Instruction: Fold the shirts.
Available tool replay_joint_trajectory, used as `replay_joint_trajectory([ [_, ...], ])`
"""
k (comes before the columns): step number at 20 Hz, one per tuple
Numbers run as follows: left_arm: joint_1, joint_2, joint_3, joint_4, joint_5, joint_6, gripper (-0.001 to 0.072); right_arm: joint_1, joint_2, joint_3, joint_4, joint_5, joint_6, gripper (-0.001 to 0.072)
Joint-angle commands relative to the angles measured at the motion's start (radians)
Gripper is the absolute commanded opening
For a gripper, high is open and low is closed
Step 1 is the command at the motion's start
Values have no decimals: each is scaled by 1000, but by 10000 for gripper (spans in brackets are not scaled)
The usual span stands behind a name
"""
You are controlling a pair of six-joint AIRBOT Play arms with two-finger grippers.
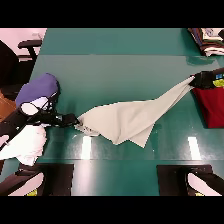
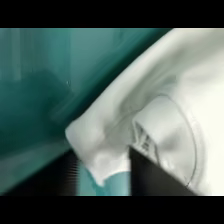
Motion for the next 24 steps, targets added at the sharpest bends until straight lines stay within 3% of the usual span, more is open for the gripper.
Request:
replay_joint_trajectory([
  [1, -19, -2, -7, -13, 49, -19, 23, 0, 1, 0, 0, 10, 0, 18],
  [4, -19, 4, 51, -10, 39, -32, 27, 0, 1, 3, 0, -2, -13, 18],
  [7, -19, 64, 246, 21, -14, -34, 27, 0, 1, 107, -1, -1, -38, 18],
  [14, -19, 254, 1035, 201, -85, -34, 27, 0, 21, 600, -2, 6, -38, 18],
  [17, -19, 268, 1288, 209, -148, -35, 27, 0, 70, 703, -4, -5, -38, 17],
  [21, -19, 268, 1435, 209, -186, -62, 27, 0, 163, 654, -47, -74, -29, 17],
  [24, -19, 264, 1441, 215, -241, -76, 26, 0, 177, 641, -146, -44, 18, 17],
])
